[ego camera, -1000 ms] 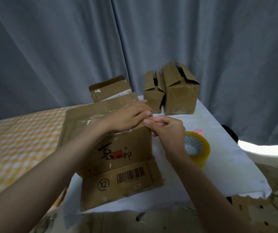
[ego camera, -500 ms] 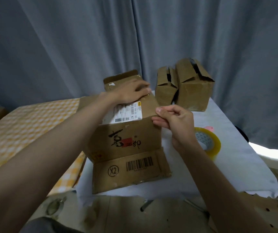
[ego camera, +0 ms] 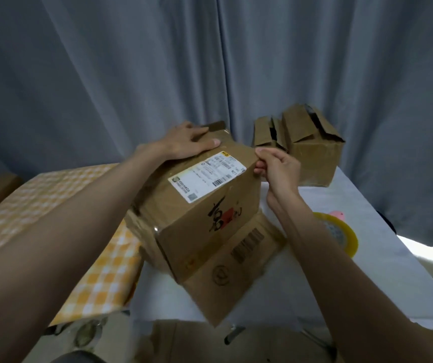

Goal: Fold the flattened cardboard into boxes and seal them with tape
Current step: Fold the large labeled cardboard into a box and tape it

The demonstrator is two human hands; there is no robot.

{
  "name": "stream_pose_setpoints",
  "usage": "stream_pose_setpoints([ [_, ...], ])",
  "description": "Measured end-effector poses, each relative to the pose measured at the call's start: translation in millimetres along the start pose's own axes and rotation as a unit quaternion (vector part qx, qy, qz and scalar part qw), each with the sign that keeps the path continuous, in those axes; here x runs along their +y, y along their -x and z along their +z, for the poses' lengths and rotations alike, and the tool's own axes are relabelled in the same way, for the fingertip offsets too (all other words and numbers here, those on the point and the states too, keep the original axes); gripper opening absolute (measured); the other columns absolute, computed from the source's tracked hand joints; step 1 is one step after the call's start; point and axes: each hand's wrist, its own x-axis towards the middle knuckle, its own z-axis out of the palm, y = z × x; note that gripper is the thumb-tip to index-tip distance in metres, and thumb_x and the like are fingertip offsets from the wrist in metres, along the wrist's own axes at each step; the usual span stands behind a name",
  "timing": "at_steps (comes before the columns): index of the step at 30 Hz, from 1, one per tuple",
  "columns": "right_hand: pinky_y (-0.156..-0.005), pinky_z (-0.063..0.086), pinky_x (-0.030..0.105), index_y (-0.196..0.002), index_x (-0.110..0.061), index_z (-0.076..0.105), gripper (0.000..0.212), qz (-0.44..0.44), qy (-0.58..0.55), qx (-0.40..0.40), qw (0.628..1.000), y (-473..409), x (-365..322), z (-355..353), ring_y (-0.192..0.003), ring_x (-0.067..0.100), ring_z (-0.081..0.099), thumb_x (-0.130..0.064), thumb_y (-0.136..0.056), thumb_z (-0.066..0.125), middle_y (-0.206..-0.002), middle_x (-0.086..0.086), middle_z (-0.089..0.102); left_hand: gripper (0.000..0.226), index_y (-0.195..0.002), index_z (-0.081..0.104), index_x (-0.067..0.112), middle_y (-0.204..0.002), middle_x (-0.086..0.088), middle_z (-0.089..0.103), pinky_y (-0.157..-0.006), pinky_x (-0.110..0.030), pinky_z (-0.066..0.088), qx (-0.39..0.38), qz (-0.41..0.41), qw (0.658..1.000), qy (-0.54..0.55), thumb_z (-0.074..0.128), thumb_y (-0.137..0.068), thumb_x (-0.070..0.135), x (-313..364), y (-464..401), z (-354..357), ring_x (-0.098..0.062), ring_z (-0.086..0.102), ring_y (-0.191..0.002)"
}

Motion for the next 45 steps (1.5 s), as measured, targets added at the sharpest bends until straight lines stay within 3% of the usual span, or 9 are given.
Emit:
stream_pose_setpoints([
  [6, -0.061, 0.050, 0.017, -0.102, -0.006, 0.077, 0.020, -0.020, 0.129, -0.001, 0.991, -51, -2, 40, -0.064, 0.009, 0.058, -0.001, -0.091, 0.060, -0.084, 0.005, 0.073, 0.107, -0.147, 0.043, 0.030, -0.153, -0.002, 0.037, -0.117, -0.048, 0.028, 0.043, -0.070, 0.995, 0.059, 0.041, -0.062, 0.094, -33, 21, -6, -0.031, 0.034, -0.140],
  [11, -0.103, 0.050, 0.041, -0.129, -0.017, 0.062, 0.047, -0.004, 0.284, -0.123, 0.951, -30, 10, 31, -0.115, 0.020, 0.062, -0.012, -0.084, 0.073, -0.127, 0.003, 0.065, 0.100, -0.148, 0.043, 0.021, -0.152, -0.006, 0.038, -0.114, -0.043, 0.034, 0.014, -0.109, 0.987, 0.114, 0.046, -0.073, 0.087, -55, 39, 29, -0.030, 0.040, -0.137],
  [16, -0.091, 0.056, 0.034, -0.127, -0.020, 0.058, 0.040, -0.063, 0.349, -0.192, 0.915, 42, 0, 4, -0.098, 0.007, 0.066, -0.026, -0.090, 0.072, -0.118, -0.007, 0.063, 0.069, -0.151, 0.039, 0.022, -0.162, -0.003, 0.024, -0.115, -0.027, 0.017, 0.078, 0.023, 0.989, 0.127, 0.053, -0.093, 0.057, -44, 96, 23, -0.022, 0.025, -0.147],
  [21, -0.093, 0.055, 0.038, -0.123, -0.026, 0.066, 0.031, -0.055, 0.409, -0.196, 0.890, 75, -1, -39, -0.098, 0.012, 0.068, -0.036, -0.093, 0.065, -0.108, -0.004, 0.071, 0.099, -0.145, 0.039, 0.050, -0.157, 0.031, 0.019, -0.118, -0.026, 0.017, -0.008, 0.173, 0.976, 0.131, 0.060, -0.057, 0.090, -34, 172, 34, 0.007, 0.015, -0.145],
  [26, -0.083, 0.048, 0.034, -0.100, -0.032, 0.060, 0.020, -0.033, 0.679, -0.184, 0.710, 63, 6, -113, -0.097, 0.022, 0.062, -0.021, -0.082, 0.063, -0.103, 0.000, 0.065, 0.100, -0.149, 0.031, 0.049, -0.159, 0.028, 0.016, -0.119, -0.039, 0.028, 0.049, 0.155, 0.983, 0.085, 0.044, -0.061, 0.095, -29, 177, 54, 0.005, 0.011, -0.147],
  [30, -0.103, 0.037, 0.035, -0.137, -0.020, 0.044, 0.068, -0.041, 0.753, -0.214, 0.621, 57, 20, -152, -0.131, 0.031, 0.045, -0.024, -0.078, 0.077, -0.141, 0.006, 0.043, 0.092, -0.151, 0.026, 0.046, -0.162, 0.023, 0.014, -0.118, -0.039, 0.029, 0.078, 0.133, 0.987, 0.043, 0.038, -0.072, 0.091, -13, 163, 69, -0.002, 0.012, -0.150],
  [33, -0.115, 0.021, 0.040, -0.135, -0.024, 0.048, 0.048, -0.049, 0.802, -0.171, 0.570, 63, 21, -161, -0.137, 0.023, 0.041, -0.022, -0.090, 0.064, -0.142, 0.001, 0.049, 0.090, -0.153, 0.025, 0.042, -0.163, 0.018, 0.014, -0.117, -0.035, 0.022, 0.084, 0.129, 0.988, 0.018, 0.039, -0.075, 0.086, -4, 157, 73, -0.009, 0.014, -0.150],
  [37, -0.117, 0.020, 0.043, -0.124, -0.028, 0.062, 0.043, -0.095, 0.795, -0.147, 0.580, 76, 15, -172, -0.129, 0.020, 0.052, -0.008, -0.086, 0.058, -0.131, -0.004, 0.063, 0.095, -0.153, 0.021, 0.044, -0.164, 0.016, 0.013, -0.119, -0.040, 0.025, 0.078, 0.138, 0.987, 0.015, 0.033, -0.073, 0.092, -8, 158, 69, -0.012, 0.014, -0.151],
  [45, -0.084, 0.040, 0.030, -0.121, -0.015, 0.067, 0.047, -0.230, 0.601, -0.070, 0.762, 109, -17, -170, -0.106, 0.024, 0.059, -0.003, -0.077, 0.079, -0.116, 0.003, 0.067, 0.067, -0.142, 0.049, 0.030, -0.153, 0.008, 0.041, -0.120, -0.039, 0.019, 0.179, 0.186, 0.966, 0.001, 0.025, -0.093, 0.069, 30, 169, 48, -0.013, 0.036, -0.141],
])
